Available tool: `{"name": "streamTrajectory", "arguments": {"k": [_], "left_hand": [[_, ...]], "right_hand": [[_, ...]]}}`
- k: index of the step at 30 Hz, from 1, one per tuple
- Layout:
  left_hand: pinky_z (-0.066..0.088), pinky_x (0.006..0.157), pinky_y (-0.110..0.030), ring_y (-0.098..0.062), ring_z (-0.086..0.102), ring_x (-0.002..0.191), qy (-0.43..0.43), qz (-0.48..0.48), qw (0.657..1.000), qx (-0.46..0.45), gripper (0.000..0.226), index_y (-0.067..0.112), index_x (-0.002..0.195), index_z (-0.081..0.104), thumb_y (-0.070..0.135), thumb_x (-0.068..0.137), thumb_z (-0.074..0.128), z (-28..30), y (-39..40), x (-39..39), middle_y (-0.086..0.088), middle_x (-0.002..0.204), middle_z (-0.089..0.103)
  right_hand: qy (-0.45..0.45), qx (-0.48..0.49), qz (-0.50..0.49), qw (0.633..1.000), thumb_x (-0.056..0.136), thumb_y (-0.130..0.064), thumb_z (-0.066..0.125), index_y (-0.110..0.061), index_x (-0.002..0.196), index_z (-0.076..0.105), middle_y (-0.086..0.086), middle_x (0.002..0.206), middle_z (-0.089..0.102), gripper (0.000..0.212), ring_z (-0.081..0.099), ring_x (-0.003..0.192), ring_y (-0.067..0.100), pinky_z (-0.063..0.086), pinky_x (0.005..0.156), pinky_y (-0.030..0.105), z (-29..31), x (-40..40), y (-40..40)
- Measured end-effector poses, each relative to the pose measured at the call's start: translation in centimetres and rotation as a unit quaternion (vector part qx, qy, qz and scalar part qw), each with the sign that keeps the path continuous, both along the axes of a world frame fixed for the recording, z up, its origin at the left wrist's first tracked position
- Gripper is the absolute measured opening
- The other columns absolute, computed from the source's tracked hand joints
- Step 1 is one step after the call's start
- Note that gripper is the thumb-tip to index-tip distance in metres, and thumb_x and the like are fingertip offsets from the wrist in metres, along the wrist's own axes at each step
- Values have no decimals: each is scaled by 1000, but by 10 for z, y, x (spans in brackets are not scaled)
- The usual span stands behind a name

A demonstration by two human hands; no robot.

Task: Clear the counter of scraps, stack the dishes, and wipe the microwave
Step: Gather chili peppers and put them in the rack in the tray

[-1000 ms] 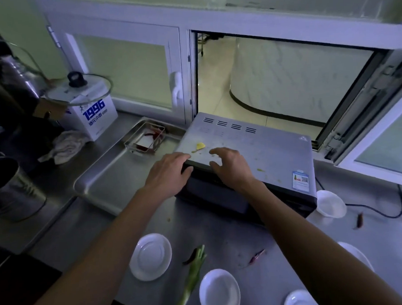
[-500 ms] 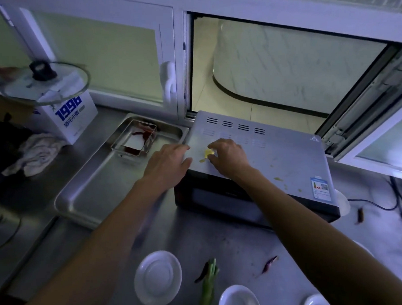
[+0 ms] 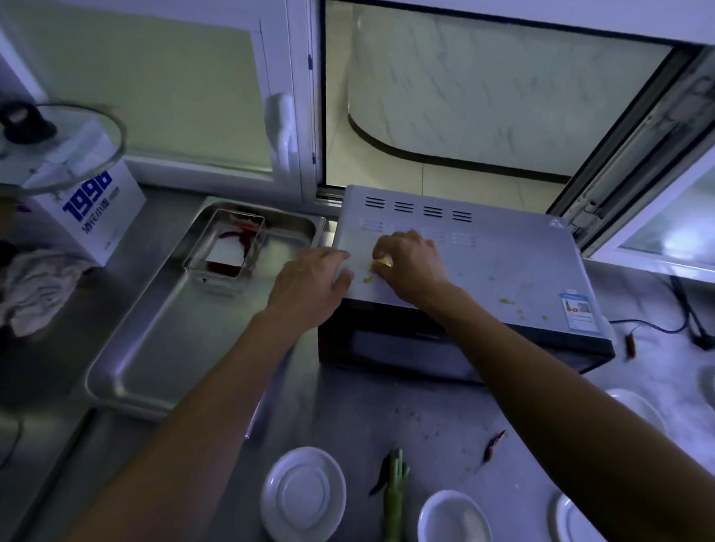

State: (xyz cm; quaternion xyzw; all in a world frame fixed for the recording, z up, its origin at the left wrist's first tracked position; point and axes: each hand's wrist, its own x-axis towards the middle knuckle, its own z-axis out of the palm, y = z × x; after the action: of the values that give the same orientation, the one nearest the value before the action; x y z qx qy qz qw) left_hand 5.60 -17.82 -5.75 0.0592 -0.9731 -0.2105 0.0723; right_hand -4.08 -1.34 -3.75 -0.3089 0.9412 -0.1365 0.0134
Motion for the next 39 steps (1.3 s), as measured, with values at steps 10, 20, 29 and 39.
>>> {"name": "streamTrajectory", "arguments": {"k": [10, 20, 29, 39], "left_hand": [[46, 99, -43, -25, 51, 126, 24, -71, 997, -14, 41, 20, 135, 55, 39, 99, 51, 11, 25, -14, -2, 139, 57], [45, 101, -44, -26, 50, 128, 61, -227, 972, 1, 41, 17, 136, 56, 38, 100, 51, 25, 126, -28, -2, 138, 59], [48, 96, -42, -29, 56, 118, 66, -333, 940, 12, 36, 16, 128, 63, 33, 97, 57, 29, 256, 2, -5, 129, 65], [45, 101, -39, -26, 54, 124, -71, -398, 915, -15, 40, 22, 133, 59, 39, 97, 55, -20, 391, 94, -3, 136, 60]], "right_hand": [[-3, -179, -101, 979, 86, -18, 72, -17, 95, 73, -4, 90, 74, 9, 65, 79, 13, 56, 71, 35, 0, 20, 47], [23, -229, -268, 935, 83, -21, 76, -17, 87, 74, -10, 77, 67, 7, 57, 69, 5, 49, 72, 25, 4, 79, 172], [32, -237, -387, 890, 83, -25, 77, -16, 87, 74, -2, 81, 72, 10, 62, 72, 15, 50, 68, 30, -7, 162, 297], [-10, -255, -482, 838, 85, -20, 75, -18, 87, 74, -10, 76, 68, 4, 58, 66, 0, 44, 65, 19, -61, 296, 433]]}}
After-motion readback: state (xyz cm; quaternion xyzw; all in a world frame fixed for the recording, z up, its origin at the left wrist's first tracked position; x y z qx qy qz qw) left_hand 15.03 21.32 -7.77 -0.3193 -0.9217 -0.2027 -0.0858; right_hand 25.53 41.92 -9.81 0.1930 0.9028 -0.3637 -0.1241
